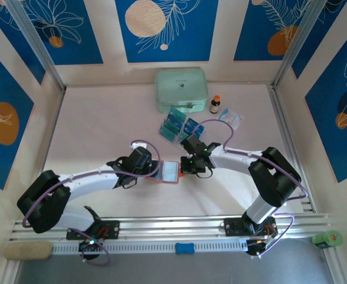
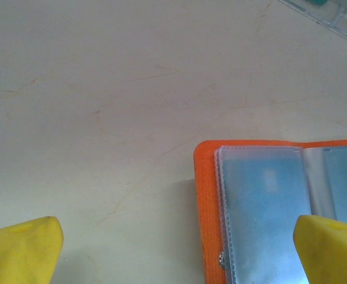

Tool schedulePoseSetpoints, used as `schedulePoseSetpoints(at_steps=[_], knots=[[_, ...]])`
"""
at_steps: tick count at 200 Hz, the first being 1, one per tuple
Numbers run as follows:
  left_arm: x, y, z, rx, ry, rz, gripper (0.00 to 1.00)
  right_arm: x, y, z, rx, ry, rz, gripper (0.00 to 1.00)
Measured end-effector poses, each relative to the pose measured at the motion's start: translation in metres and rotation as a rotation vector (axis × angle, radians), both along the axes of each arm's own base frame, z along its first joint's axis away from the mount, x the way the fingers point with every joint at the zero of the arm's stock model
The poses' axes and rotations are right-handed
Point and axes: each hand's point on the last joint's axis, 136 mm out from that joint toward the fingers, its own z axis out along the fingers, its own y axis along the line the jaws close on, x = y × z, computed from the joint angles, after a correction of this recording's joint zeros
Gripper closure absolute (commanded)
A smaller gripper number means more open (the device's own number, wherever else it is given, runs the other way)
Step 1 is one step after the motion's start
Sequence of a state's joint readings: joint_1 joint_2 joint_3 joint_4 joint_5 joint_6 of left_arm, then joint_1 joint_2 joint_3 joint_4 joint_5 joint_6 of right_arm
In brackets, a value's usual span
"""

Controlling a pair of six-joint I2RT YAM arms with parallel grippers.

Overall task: Put the credit cards into the card holder
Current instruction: Move the card holder to the center of the table.

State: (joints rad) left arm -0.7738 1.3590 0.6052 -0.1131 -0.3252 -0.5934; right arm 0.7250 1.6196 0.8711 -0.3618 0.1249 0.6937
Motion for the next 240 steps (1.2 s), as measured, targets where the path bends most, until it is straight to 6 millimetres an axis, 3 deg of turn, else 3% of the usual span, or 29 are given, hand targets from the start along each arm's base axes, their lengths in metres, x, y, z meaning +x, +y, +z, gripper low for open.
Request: schedulePoseSetpoints(at_steps=[78,104,135,165,197,211,240], knots=[[-0.009,0.006,-0.012,0.011,0.026,-0.003,0.0,0.004,-0.013,0.011,-0.01,-0.021,0.011,0.74],[-0.011,0.008,-0.015,0.015,0.033,0.0,0.0,0.013,-0.014,0.036,0.014,-0.063,0.007,0.71],[-0.011,0.009,-0.017,0.013,0.033,0.003,0.0,0.041,-0.011,0.082,0.056,-0.179,0.002,0.69],[-0.011,0.008,-0.016,0.01,0.031,0.003,0.0,0.063,-0.013,0.111,0.03,-0.282,0.015,0.67],[-0.011,0.009,-0.017,0.01,0.031,0.003,0.0,0.08,-0.019,0.123,-0.032,-0.344,0.036,0.67],[-0.011,0.009,-0.017,0.01,0.031,0.003,0.0,0.084,-0.022,0.123,-0.054,-0.352,0.044,0.59],[-0.011,0.009,-0.017,0.01,0.031,0.003,0.0,0.091,-0.028,0.122,-0.082,-0.37,0.059,0.54]])
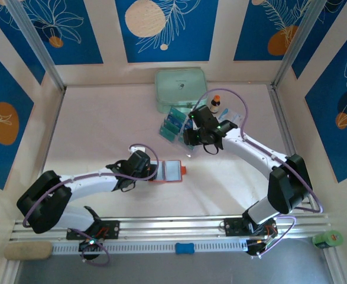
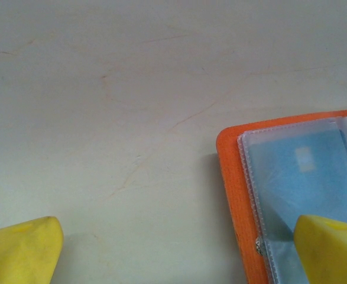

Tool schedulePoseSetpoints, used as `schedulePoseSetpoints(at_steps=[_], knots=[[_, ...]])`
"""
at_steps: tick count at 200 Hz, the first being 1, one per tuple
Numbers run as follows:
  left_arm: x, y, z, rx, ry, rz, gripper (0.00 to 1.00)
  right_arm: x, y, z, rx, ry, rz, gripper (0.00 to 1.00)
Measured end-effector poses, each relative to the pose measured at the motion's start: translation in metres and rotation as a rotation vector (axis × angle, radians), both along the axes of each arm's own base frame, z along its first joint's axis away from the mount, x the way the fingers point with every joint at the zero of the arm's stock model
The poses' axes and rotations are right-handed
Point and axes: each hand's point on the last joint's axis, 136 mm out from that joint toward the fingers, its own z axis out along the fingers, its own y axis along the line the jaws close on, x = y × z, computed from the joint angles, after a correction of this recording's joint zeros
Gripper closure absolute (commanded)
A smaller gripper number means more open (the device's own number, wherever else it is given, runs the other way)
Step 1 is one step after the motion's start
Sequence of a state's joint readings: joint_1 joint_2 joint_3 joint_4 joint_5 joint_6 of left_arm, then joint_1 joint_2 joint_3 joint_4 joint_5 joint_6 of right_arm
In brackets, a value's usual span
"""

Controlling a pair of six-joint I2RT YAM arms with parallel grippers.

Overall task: Put the credit cards into the card holder
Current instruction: Move the card holder to the center of the table, then pick up the credit card from the storage box.

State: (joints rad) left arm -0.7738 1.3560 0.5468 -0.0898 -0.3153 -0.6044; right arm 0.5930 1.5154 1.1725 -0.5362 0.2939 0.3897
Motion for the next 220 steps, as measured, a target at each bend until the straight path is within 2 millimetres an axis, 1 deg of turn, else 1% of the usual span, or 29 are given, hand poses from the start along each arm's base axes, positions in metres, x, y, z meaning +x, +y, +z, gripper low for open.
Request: schedulePoseSetpoints(at_steps=[16,32,42,47,52,60,68,121,177,209,220], knots=[[0.0,0.0,0.0,0.0,0.0,0.0,0.0,0.004,-0.003,0.001,-0.001,-0.011,0.003,0.54],[0.0,0.0,0.0,-0.001,0.0,0.0,0.0,0.006,-0.006,0.002,0.0,-0.01,0.004,0.45],[0.0,0.0,0.0,-0.001,0.0,0.0,0.0,0.009,-0.009,0.004,-0.002,-0.014,0.005,0.35],[0.0,0.0,0.0,-0.001,0.0,0.0,0.0,0.01,-0.01,0.005,-0.003,-0.016,0.004,0.22],[0.0,0.0,0.0,-0.001,0.0,0.0,0.0,0.012,-0.011,0.007,-0.001,-0.02,-0.002,0.13],[0.0,0.0,0.0,0.0,0.0,0.0,0.0,0.013,-0.012,0.009,0.001,-0.025,-0.005,0.05],[0.0,0.0,0.0,0.0,0.0,0.0,0.0,0.015,-0.014,0.01,-0.005,-0.033,-0.004,0.01],[0.0,0.0,0.0,0.0,0.0,0.0,0.0,0.019,-0.017,0.012,-0.008,-0.042,-0.011,0.01],[0.0,0.0,0.0,-0.001,0.0,0.0,0.0,0.027,-0.013,0.023,-0.008,-0.096,0.034,0.01],[0.0,0.0,0.0,-0.001,-0.001,0.0,0.0,0.027,-0.01,0.025,0.02,-0.094,0.055,0.0],[0.0,0.0,0.0,-0.001,-0.001,0.0,0.0,0.026,-0.008,0.025,0.028,-0.09,0.069,0.09]])
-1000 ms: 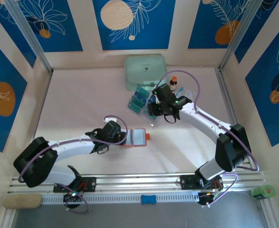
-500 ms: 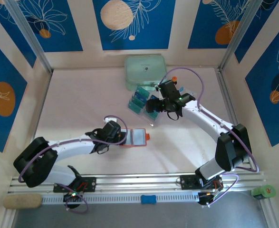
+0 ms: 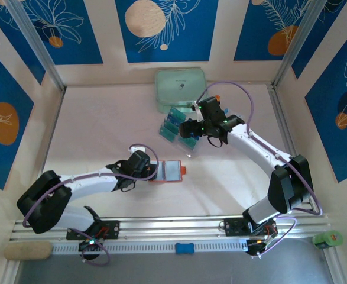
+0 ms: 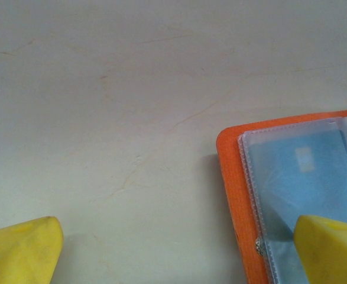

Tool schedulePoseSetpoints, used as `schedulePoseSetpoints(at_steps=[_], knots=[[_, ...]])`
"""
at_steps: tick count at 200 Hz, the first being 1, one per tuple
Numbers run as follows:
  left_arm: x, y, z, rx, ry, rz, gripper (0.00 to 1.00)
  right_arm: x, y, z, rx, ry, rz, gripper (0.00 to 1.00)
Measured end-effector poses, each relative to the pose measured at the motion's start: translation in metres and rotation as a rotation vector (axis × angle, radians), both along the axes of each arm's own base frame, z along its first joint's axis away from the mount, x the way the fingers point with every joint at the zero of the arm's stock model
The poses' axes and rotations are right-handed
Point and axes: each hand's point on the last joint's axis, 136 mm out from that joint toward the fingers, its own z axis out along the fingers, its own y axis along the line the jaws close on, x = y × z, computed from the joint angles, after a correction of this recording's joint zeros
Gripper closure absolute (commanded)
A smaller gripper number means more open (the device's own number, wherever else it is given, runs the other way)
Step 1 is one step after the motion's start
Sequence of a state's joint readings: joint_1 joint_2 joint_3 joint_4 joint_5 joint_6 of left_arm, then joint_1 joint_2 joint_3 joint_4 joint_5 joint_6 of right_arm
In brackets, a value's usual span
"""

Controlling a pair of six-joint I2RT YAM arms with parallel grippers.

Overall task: Put the credit cards into the card holder
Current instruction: Pick up the credit card from the storage box.

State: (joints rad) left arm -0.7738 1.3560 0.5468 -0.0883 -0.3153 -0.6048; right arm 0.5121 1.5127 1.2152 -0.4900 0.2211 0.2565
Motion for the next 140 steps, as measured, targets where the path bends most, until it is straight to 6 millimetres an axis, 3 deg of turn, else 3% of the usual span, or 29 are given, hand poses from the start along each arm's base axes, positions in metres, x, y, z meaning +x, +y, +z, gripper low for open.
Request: schedulePoseSetpoints(at_steps=[33,83,140], knots=[[0.0,0.0,0.0,0.0,0.0,0.0,0.01,-0.005,0.007,-0.007,0.006,0.033,0.053,0.34],[0.0,0.0,0.0,-0.002,-0.002,0.0,0.0,-0.002,0.013,-0.033,-0.049,0.123,0.078,0.61],[0.0,0.0,0.0,-0.002,-0.003,0.0,0.0,0.007,0.015,-0.053,-0.164,0.164,0.089,0.64]])
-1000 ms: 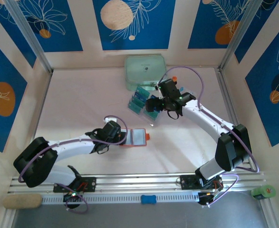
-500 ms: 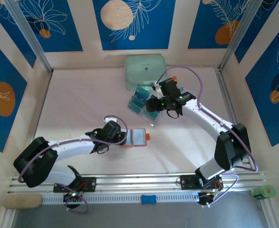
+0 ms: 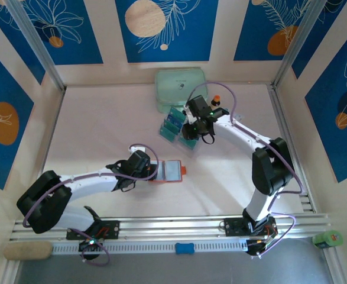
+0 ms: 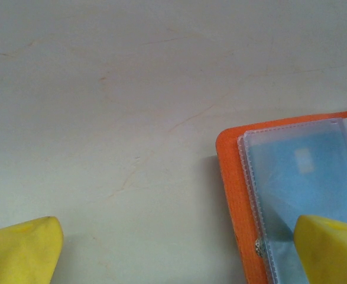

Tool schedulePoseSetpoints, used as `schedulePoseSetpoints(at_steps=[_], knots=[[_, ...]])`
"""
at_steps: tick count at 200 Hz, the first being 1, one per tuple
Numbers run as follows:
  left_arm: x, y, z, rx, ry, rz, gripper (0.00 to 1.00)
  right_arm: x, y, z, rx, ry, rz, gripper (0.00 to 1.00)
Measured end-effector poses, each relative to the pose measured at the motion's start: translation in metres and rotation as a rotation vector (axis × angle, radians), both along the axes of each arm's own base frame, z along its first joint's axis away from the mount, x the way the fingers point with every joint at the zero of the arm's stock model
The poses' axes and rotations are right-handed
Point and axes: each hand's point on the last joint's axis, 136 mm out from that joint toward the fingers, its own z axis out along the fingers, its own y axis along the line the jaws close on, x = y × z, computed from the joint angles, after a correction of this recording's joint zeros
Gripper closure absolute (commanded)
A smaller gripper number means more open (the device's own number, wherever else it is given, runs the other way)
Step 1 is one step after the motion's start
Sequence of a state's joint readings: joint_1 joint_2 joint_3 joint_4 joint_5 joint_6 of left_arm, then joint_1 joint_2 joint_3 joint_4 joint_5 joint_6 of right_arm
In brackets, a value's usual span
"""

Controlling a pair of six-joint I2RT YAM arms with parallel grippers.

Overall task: Put the credit cards into the card holder
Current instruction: Pick up the credit card from the storage box.

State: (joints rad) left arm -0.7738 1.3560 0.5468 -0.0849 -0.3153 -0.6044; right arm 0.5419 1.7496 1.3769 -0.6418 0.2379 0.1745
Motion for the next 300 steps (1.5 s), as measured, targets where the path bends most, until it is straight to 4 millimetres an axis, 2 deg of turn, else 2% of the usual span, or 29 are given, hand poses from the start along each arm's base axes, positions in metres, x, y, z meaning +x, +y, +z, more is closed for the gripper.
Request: schedulePoseSetpoints(at_steps=[73,121,156,222,280,300], knots=[[0.0,0.0,0.0,0.0,0.0,0.0,0.0,0.007,-0.001,-0.018,-0.162,-0.01,0.038,0.63],[0.0,0.0,0.0,0.0,0.0,0.0,0.0,0.011,-0.002,-0.025,-0.201,-0.011,0.047,0.64],[0.0,0.0,0.0,0.0,0.0,0.0,0.0,0.011,0.002,-0.03,-0.21,-0.004,0.063,0.68],[0.0,0.0,0.0,-0.005,-0.001,0.004,0.0,0.007,0.009,-0.034,-0.225,0.0,0.096,0.8],[0.0,0.0,0.0,-0.007,-0.001,0.006,0.0,0.008,0.01,-0.031,-0.23,-0.014,0.122,0.98],[0.0,0.0,0.0,-0.007,-0.001,0.006,0.0,0.007,0.01,-0.03,-0.236,-0.021,0.144,1.0]])
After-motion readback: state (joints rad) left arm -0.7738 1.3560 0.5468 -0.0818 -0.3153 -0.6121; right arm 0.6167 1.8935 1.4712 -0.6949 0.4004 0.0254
